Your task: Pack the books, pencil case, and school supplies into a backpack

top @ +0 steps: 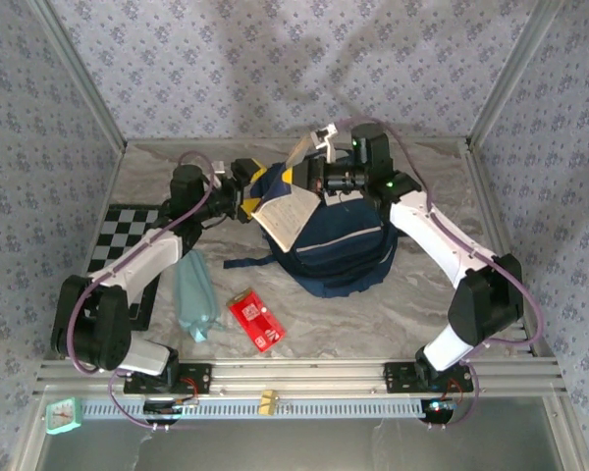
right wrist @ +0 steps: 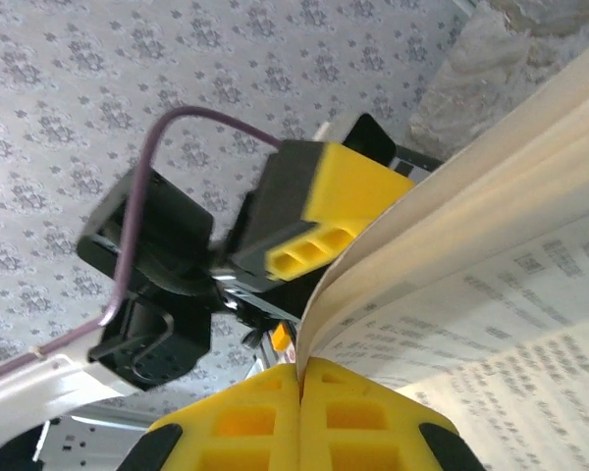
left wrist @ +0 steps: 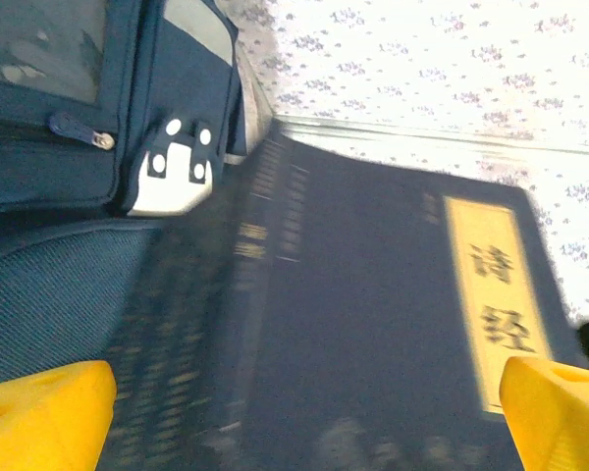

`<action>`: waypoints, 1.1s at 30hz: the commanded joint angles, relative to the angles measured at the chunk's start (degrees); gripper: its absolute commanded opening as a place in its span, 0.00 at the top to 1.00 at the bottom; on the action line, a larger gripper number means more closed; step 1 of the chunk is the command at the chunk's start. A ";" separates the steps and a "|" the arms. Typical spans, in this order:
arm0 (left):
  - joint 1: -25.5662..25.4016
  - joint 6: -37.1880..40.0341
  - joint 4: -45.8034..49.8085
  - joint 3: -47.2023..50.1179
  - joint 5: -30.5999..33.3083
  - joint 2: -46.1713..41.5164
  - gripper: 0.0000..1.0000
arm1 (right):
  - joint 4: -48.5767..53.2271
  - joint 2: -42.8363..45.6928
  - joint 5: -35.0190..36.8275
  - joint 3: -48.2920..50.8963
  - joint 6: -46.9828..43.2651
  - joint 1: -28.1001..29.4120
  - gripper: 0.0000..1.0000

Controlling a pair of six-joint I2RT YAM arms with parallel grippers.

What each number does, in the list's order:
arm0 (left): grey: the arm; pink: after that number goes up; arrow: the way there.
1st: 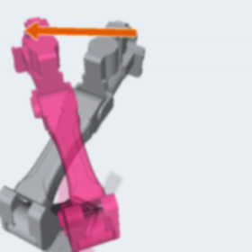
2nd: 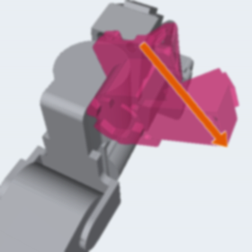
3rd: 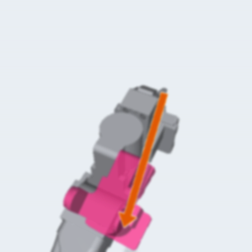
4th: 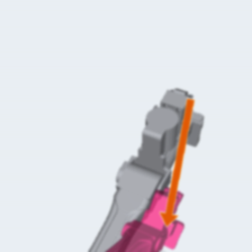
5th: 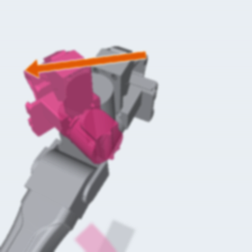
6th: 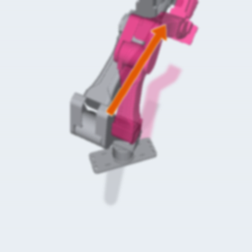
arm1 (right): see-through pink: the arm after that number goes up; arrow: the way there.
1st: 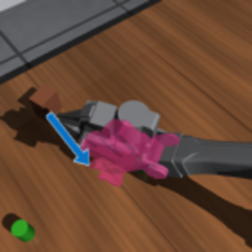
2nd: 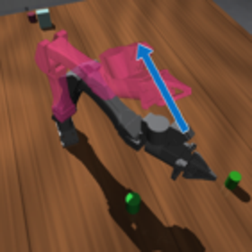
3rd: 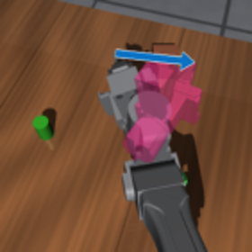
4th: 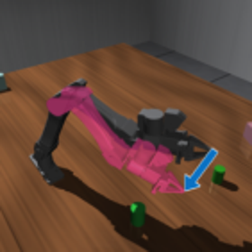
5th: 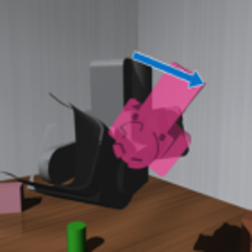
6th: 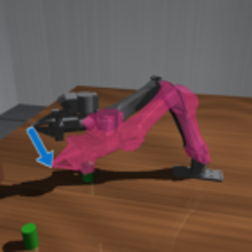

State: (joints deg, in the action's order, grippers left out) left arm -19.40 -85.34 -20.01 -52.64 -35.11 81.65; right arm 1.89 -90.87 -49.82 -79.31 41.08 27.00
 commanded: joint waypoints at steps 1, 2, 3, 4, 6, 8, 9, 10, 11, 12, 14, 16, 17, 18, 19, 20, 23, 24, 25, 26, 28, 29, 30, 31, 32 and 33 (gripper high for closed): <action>-1.49 -1.48 -3.39 -0.53 0.02 1.51 0.00 | -7.90 1.09 -3.83 5.65 1.13 -1.72 1.00; -1.60 -1.88 -4.06 -0.07 0.04 2.15 0.00 | -8.64 1.14 -3.92 6.80 1.12 -2.02 1.00; -1.69 -2.71 -4.87 0.52 -0.12 2.93 0.00 | -8.44 1.13 -3.96 7.63 0.90 -2.51 1.00; -1.78 -3.10 -5.60 1.09 0.01 3.53 0.00 | -8.02 1.19 -4.20 8.58 0.33 -2.87 1.00; -2.32 -2.36 -4.57 1.47 0.26 4.32 0.01 | -7.19 0.93 -4.23 10.42 -0.87 -3.48 1.00; -3.06 -0.72 -3.00 1.81 0.87 4.86 0.08 | -6.81 0.34 -4.60 13.72 -1.38 -3.76 1.00; -3.35 -0.40 -3.00 2.31 0.88 5.29 0.10 | -6.50 -0.28 -4.76 14.77 -1.69 -3.71 1.00; -3.45 -0.21 -3.42 2.84 0.84 5.77 0.13 | -5.95 -0.83 -4.88 15.89 -1.89 -3.72 1.00; -3.45 -0.10 -3.22 3.34 0.96 6.05 0.16 | -6.03 -1.34 -4.90 16.88 -2.04 -3.71 1.00; -3.37 0.15 -3.02 4.08 1.28 6.23 0.21 | -5.87 -1.79 -4.85 17.77 -2.03 -3.71 1.00; -3.36 1.23 -2.71 4.74 1.79 6.54 0.28 | -6.69 -1.98 -4.31 19.81 -1.40 -3.63 1.00; -3.34 2.02 -1.54 5.20 1.89 7.16 0.35 | -6.13 -1.71 -3.23 21.19 -1.37 -3.50 1.00; -3.34 1.87 -2.19 5.63 1.97 7.42 0.39 | -5.76 -1.62 -2.87 21.72 -1.54 -3.45 1.00; -3.37 2.00 -2.53 6.11 2.13 7.57 0.42 | -3.84 -1.36 -1.74 22.18 -2.07 -3.60 1.00; -3.29 2.38 -2.43 6.39 2.43 7.58 0.45 | -1.78 -1.17 -0.27 22.81 -2.56 -3.66 1.00; -3.28 2.92 -2.15 6.55 2.70 7.56 0.48 | -1.49 -0.77 0.43 23.86 -2.37 -3.58 1.00; -3.58 4.29 -0.91 6.28 2.92 7.98 0.57 | -1.00 0.51 2.45 25.80 -1.68 -2.31 0.99; -3.63 4.81 -0.18 6.21 3.16 8.20 0.60 | 0.22 0.84 3.40 25.95 -1.79 -1.81 0.96; -3.69 5.57 0.65 6.11 3.48 8.28 0.64 | 1.06 1.21 4.14 26.13 -1.80 -1.51 0.90; -3.80 6.51 1.62 5.98 3.95 8.27 0.66 | 1.93 1.61 5.07 26.17 -1.85 -1.41 0.85; -4.39 8.96 5.24 4.98 4.70 8.53 0.69 | 4.86 2.55 8.22 25.93 -2.42 -1.33 0.74; -4.58 9.84 6.06 4.46 4.13 8.76 0.71 | 5.63 2.79 9.14 25.86 -2.66 -1.41 0.69; -4.79 10.95 7.11 3.90 3.98 8.91 0.72 | 6.58 2.80 10.44 25.50 -2.67 -1.59 0.65; -4.94 11.82 7.93 3.81 4.21 8.65 0.73 | 7.86 2.57 11.78 25.12 -2.44 -1.71 0.62; -5.10 12.63 8.43 3.86 4.57 8.25 0.74 | 8.64 2.21 12.55 24.81 -2.37 -1.73 0.61; -5.24 13.71 9.35 3.80 4.68 7.92 0.74 | 9.19 1.73 13.25 24.52 -2.03 -1.69 0.58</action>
State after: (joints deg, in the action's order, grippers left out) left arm -24.14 -76.14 -13.50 -46.35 -30.50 90.13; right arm 6.37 -89.69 -40.84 -53.54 39.40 25.52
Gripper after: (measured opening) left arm 0.263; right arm 0.409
